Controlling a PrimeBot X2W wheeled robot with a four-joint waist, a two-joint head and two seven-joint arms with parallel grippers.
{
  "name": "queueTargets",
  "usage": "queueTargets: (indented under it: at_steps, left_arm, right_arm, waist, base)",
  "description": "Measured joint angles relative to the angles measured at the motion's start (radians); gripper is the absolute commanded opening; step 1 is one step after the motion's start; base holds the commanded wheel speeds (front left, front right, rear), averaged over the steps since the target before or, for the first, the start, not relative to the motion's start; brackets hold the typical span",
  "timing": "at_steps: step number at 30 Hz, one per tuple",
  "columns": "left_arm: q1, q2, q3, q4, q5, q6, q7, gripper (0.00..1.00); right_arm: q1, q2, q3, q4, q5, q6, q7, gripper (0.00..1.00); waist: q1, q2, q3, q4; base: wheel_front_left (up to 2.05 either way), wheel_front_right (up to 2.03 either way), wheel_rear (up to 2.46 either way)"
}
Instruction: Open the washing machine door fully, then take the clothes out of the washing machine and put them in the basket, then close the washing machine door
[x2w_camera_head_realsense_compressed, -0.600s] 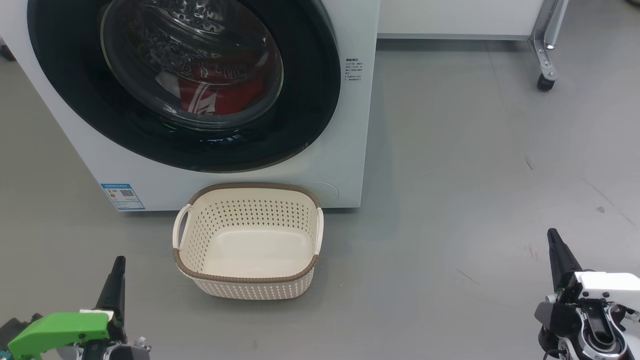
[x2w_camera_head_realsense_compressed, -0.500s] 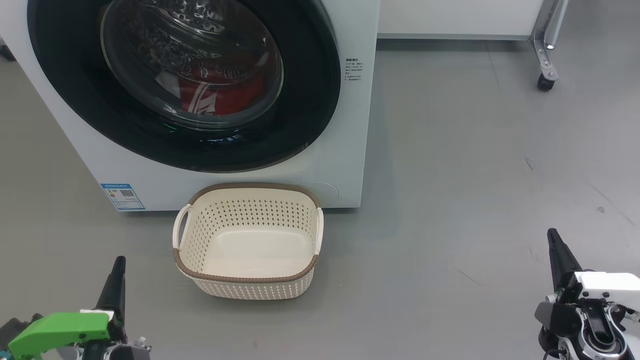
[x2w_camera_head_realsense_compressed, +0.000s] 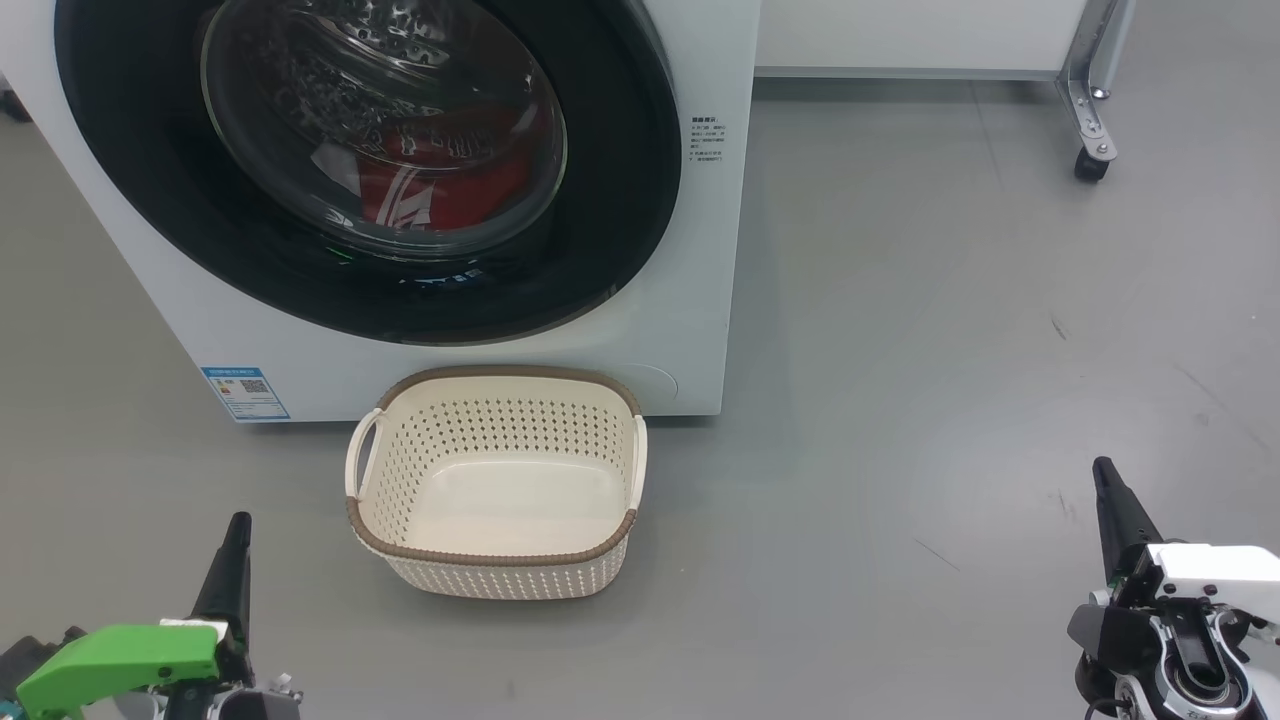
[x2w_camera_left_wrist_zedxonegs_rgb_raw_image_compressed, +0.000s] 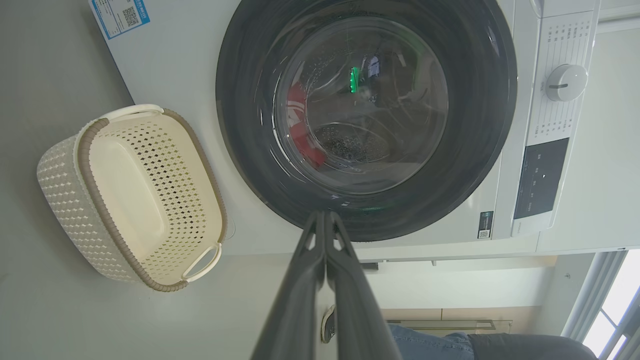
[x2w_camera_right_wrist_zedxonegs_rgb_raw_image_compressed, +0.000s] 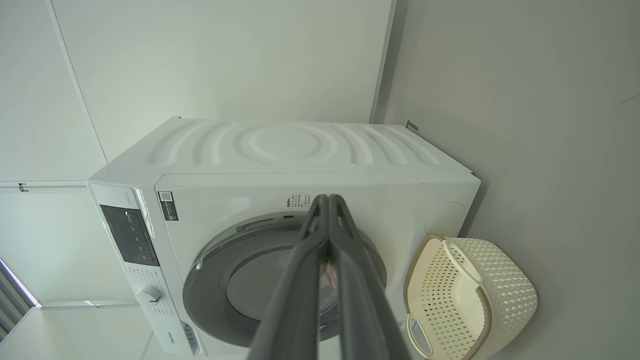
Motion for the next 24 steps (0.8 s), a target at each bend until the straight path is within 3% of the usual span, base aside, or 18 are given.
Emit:
queueTargets:
  at_steps: [2, 3, 9, 24]
  left_arm:
    - [0.000, 0.000, 0.000, 0.000, 0.001, 0.000, 0.000, 0.00]
    - [0.000, 0.000, 0.001, 0.000, 0.002, 0.000, 0.000, 1.00]
    - [0.046, -0.032, -0.009, 0.053, 0.002, 0.001, -0.001, 1.00]
    - [0.048, -0.033, -0.011, 0.032, 0.014, 0.001, -0.033, 1.00]
  right_arm:
    - [0.000, 0.000, -0.001, 0.000, 0.000, 0.000, 0.000, 0.00]
    - [0.000, 0.000, -0.001, 0.000, 0.000, 0.000, 0.000, 1.00]
    - [0.052, 0.035, 0.005, 0.050, 0.000, -0.001, 0.000, 1.00]
    - [0.053, 0.037, 0.024, 0.027, -0.048, -0.001, -0.037, 1.00]
  waist:
    - [0.0000, 0.0000, 0.000, 0.000]
    - [0.0000, 0.0000, 0.000, 0.000]
    - [0.0000, 0.0000, 0.000, 0.000]
    - [0.0000, 0.0000, 0.004, 0.003]
  base:
    - [0.00, 0.00, 0.00]
    - [0.00, 0.00, 0.00]
    - [0.00, 0.00, 0.00]
    - [0.00, 0.00, 0.00]
